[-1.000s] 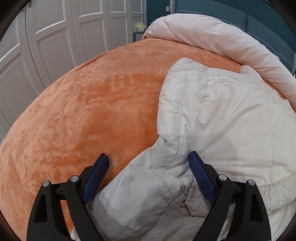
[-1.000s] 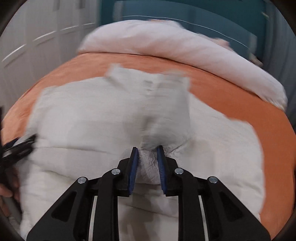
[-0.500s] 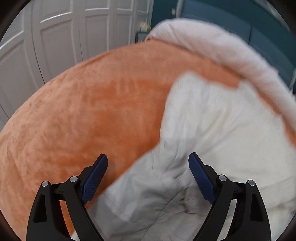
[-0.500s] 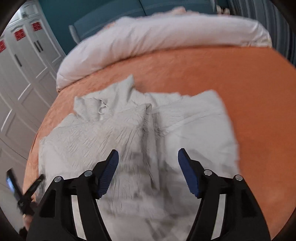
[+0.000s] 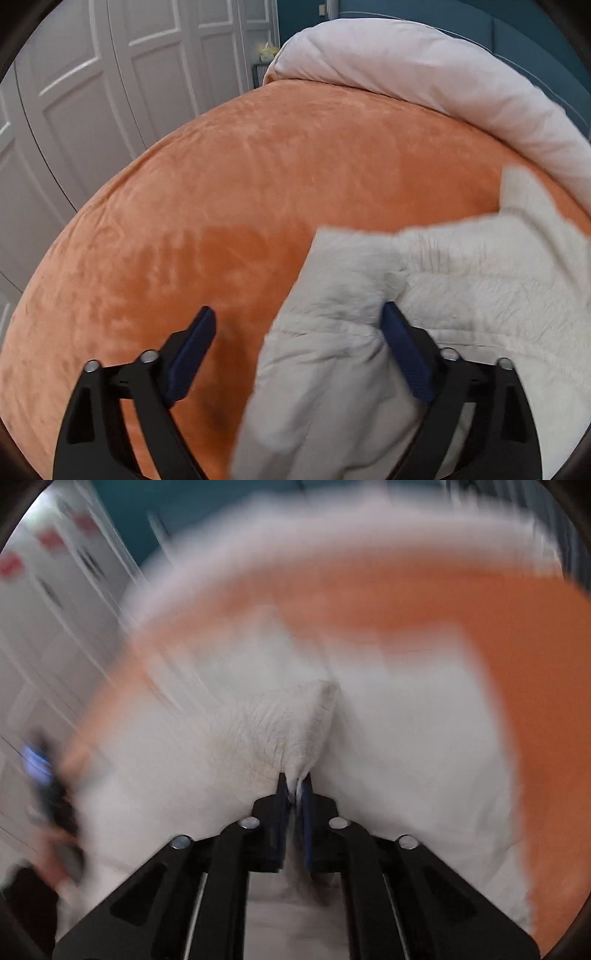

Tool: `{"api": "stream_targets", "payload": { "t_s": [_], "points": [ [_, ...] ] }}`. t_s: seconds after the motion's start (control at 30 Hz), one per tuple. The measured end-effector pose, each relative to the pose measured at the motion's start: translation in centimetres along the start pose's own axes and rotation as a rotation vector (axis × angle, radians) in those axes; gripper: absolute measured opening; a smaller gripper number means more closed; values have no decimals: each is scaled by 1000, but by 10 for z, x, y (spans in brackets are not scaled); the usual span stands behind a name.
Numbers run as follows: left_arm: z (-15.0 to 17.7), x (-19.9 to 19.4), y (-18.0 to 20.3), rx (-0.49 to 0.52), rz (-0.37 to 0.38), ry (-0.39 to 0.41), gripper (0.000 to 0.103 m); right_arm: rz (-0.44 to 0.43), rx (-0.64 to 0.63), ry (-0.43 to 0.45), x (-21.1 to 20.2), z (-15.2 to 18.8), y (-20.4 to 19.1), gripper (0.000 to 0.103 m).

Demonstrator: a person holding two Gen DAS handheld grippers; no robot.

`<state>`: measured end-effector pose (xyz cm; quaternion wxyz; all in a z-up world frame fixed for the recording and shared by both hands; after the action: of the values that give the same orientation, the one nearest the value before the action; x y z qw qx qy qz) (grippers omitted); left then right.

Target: Fold large clothes

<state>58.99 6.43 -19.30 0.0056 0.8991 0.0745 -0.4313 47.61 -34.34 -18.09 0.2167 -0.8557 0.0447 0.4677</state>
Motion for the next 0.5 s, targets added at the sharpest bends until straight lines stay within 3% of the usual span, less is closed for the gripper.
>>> {"api": "stream_targets", "payload": {
  "t_s": [0.03, 0.1, 0.17, 0.27, 0.3, 0.4, 0.5],
  "points": [
    [1, -1, 0, 6, -25, 14, 97, -8, -4, 16, 2, -1, 0, 9],
    [-3, -6, -2, 10, -48, 14, 96, 72, -24, 61, -17, -17, -9, 12],
    [-8, -22, -9, 1, -48, 44, 89, 61, -26, 122, -44, -24, -19, 12],
    [6, -67, -26, -16, 18, 95, 89, 61, -13, 192, -82, -19, -15, 14],
    [19, -84, -30, -16, 70, 93, 89, 58, -35, 193, -91, -9, -13, 14],
    [67, -105, -35, 38, 131, 19, 89, 21, -103, 109, -91, 29, -11, 20],
    [113, -88, -45, 67, 76, -114, 92, 102, -148, -17, -49, 61, 8, 14]
  ]
}}
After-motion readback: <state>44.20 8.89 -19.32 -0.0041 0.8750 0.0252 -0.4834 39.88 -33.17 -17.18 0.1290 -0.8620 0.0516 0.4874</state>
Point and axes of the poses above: each gripper's, at about its wrist camera, not at the fingertips, and x roughly the way its jaws point, y to its right, z to its underside, the point moved 9 cm from there along x, roughly the way its jaws point, and after that the axes turned 1 degree about z, right-handed, at the moved point
